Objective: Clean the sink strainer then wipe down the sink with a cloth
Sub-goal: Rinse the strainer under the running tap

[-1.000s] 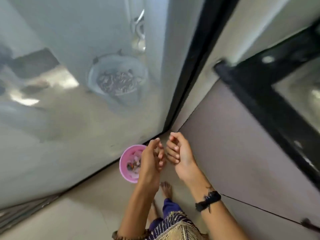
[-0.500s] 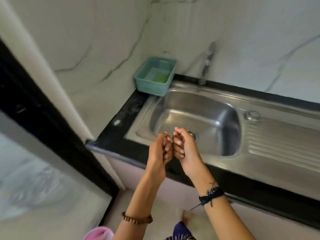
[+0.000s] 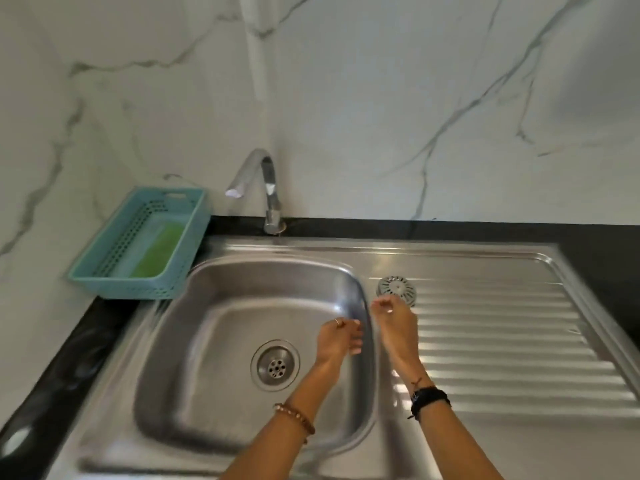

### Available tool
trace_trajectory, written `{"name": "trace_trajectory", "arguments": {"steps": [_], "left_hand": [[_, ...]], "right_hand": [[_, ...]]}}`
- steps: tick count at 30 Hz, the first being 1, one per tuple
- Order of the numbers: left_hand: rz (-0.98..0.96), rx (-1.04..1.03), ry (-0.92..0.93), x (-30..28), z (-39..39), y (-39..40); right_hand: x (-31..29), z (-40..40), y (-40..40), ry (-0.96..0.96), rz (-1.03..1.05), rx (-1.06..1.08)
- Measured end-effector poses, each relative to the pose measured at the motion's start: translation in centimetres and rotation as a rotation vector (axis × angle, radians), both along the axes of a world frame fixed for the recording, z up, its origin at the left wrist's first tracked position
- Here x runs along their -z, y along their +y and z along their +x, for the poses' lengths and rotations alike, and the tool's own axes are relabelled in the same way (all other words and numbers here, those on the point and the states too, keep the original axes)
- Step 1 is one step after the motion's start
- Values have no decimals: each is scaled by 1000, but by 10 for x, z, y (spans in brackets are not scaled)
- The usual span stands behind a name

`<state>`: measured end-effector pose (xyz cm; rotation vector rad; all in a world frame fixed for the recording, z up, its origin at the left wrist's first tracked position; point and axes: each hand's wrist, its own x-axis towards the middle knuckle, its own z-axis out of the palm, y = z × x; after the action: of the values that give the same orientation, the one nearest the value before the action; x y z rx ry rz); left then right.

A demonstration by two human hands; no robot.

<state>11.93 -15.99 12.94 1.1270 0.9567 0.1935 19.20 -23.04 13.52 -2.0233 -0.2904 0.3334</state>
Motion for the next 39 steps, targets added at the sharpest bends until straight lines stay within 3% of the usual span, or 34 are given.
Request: {"name": "trace_trajectory", "arguments": {"steps": [3, 8, 13, 17, 23, 27, 29, 32, 35, 39], "left_hand": [[40, -4, 17, 20, 42, 10], [66, -32, 37, 40, 77, 25], [-127, 5, -18, 40, 69, 37], [-283, 36, -172, 36, 38, 59], [-364, -186, -279, 41, -33, 140], [-341, -259, -212, 48, -72, 197], [-343, -233, -183, 49, -81, 216], [-341, -166, -183, 49, -83, 231], [-355, -118, -171, 50, -75, 236], [-377, -29, -139, 57, -62, 237]], "right_hand": [[17, 48, -1, -186, -258, -17], [38, 76, 7, -233, -565, -112], [44, 60, 22, -292, -500, -88], [41, 26, 47, -274, -354, -176], [32, -23, 122, -225, -91, -351], [9, -19, 202, -110, 184, -255], [-1, -10, 240, -185, 131, -231], [5, -8, 273, -568, -216, -232], [18, -6, 280, -744, -462, -268], [15, 10, 263, -747, -401, -440]]}}
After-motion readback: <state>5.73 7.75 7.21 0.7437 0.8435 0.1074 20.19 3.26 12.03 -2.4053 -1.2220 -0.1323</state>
